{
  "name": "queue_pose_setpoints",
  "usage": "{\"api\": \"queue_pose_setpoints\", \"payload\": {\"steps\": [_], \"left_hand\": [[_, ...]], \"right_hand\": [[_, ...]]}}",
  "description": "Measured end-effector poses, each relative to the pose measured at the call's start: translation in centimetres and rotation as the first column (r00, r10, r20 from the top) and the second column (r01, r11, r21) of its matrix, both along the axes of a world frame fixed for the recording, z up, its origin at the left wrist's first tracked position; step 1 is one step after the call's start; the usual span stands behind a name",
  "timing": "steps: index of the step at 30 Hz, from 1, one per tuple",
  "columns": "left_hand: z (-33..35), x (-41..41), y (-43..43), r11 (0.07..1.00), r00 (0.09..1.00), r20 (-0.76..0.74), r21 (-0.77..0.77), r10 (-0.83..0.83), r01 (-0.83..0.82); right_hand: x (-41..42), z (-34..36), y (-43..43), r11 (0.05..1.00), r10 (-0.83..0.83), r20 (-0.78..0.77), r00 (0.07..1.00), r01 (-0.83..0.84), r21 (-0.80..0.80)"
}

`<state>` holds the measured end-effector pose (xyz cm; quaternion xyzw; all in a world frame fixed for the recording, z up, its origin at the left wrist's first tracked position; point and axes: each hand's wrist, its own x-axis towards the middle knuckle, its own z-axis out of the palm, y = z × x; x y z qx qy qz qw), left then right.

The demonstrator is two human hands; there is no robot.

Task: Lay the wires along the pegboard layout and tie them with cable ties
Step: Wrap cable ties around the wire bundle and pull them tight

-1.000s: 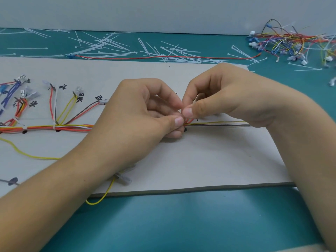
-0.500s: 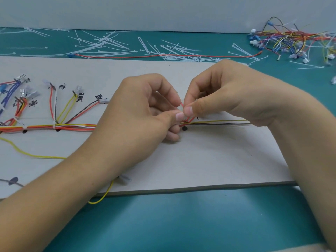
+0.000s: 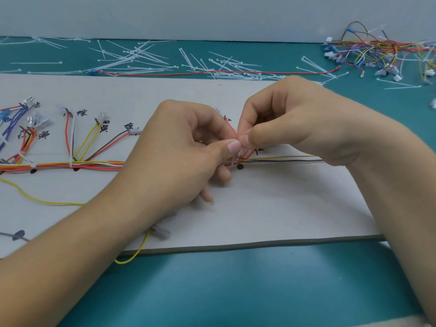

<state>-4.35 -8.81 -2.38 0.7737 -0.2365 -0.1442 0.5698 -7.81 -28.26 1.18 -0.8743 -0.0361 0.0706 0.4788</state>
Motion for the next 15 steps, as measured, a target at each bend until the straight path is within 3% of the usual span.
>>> {"api": "queue_pose_setpoints", "payload": {"steps": [8,15], "left_hand": [[-0.02,0.29,0.1,0.998,0.996,0.088,0.067,0.01,-0.016],[-0.33,0.41,-0.27,0.996,0.997,0.079,0.081,0.022,-0.029]], "right_hand": [[0.22,-0.21,0.07,0.999,-0.016,0.019,1.0,0.016,-0.029],[0.22,-0.11,0.47,0.998,-0.042,0.057,0.997,0.045,-0.048]]}}
